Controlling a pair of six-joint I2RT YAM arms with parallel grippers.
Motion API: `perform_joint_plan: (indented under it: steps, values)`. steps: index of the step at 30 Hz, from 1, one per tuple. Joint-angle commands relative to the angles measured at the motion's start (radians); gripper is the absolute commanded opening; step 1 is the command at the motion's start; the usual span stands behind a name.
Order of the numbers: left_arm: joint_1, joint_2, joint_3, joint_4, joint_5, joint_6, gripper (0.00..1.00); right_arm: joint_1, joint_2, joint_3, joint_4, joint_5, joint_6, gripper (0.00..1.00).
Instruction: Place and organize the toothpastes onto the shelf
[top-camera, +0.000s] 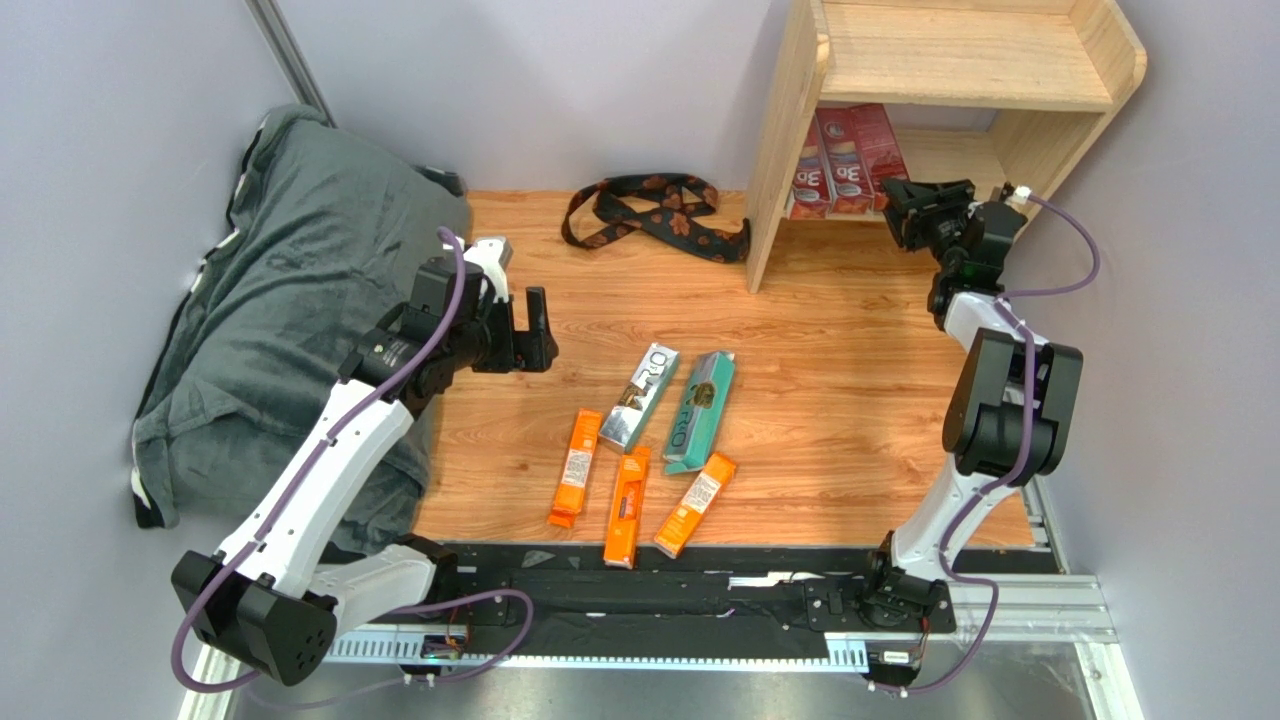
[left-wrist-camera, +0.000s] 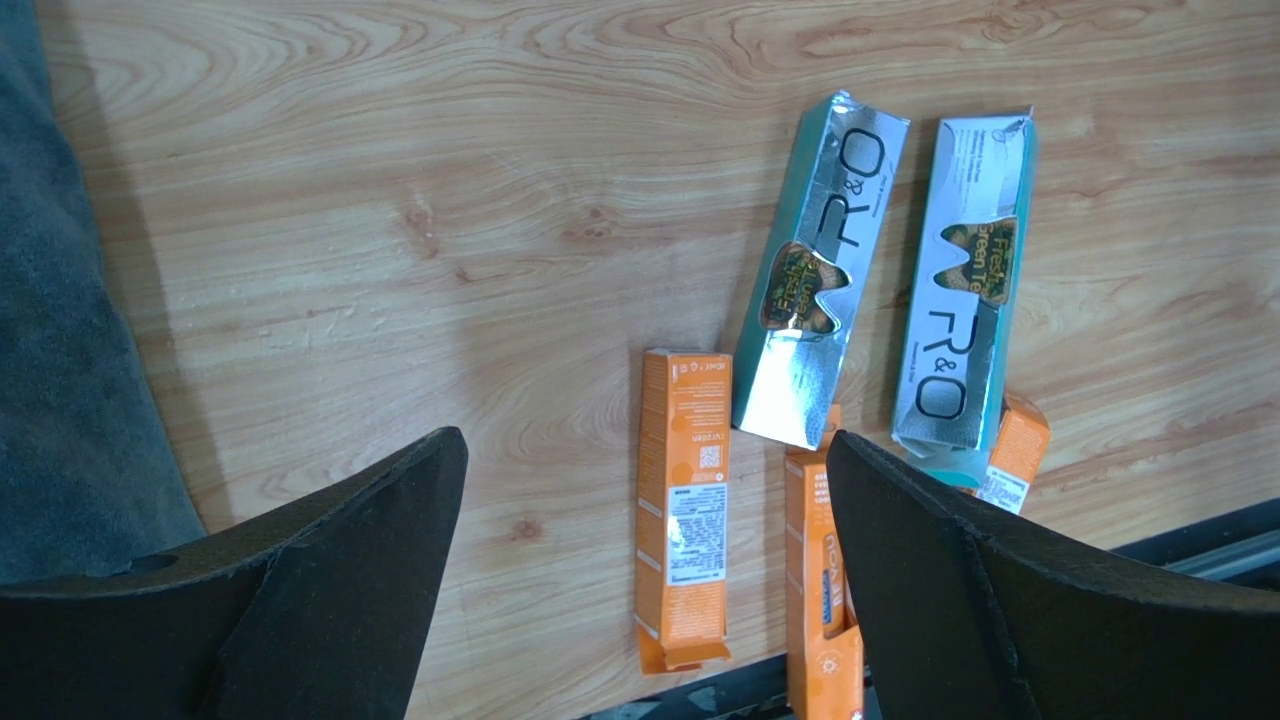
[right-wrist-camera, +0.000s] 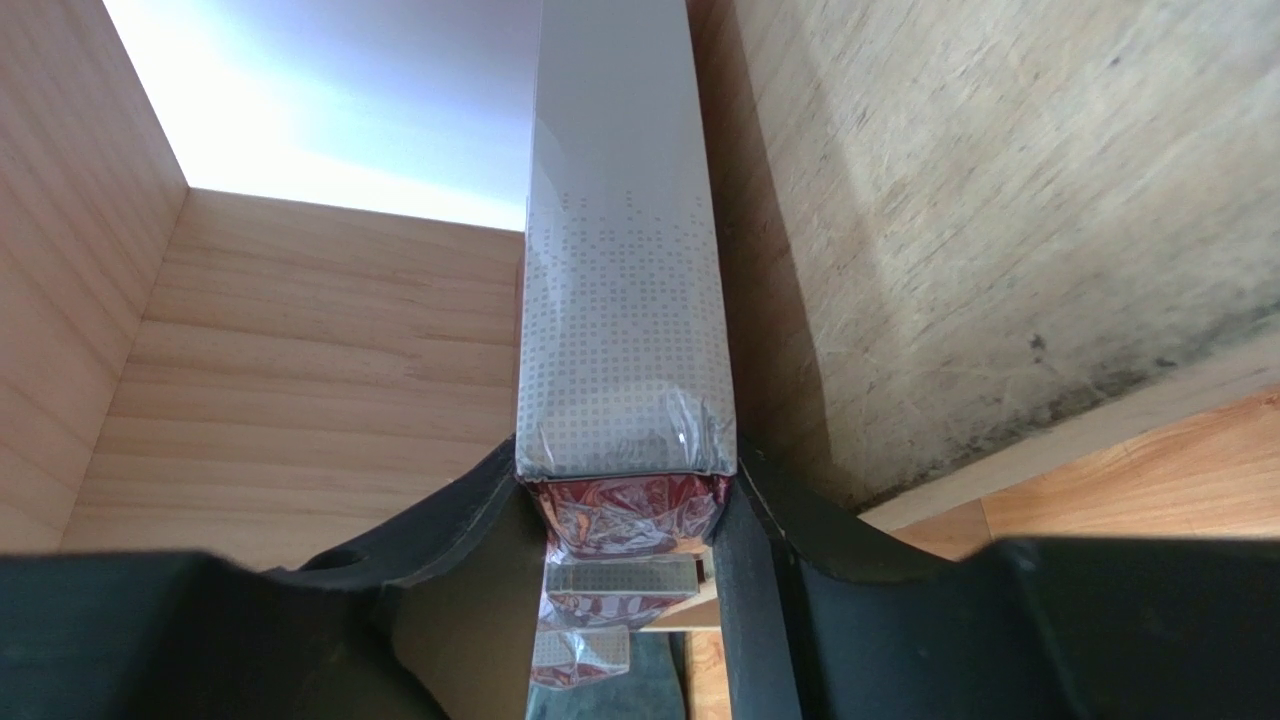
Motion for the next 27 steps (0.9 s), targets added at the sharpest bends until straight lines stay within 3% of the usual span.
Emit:
perform_joint_plan:
  steps: [1,17,27]
  values:
    - [-0.002,-0.022,0.003,0.030,0.000,0.010,0.99,0.019,0.022,-0.011,-0.168,-0.114,-0.068,0.48]
    - [0.000,-0.034,-0.005,0.029,0.016,0.011,0.99,0.017,-0.085,0.119,-0.623,-0.053,-0.330,0.77]
    - [0.000,-0.042,-0.006,0.026,0.028,0.007,0.99,-0.010,-0.186,0.072,-0.703,-0.039,-0.373,0.93]
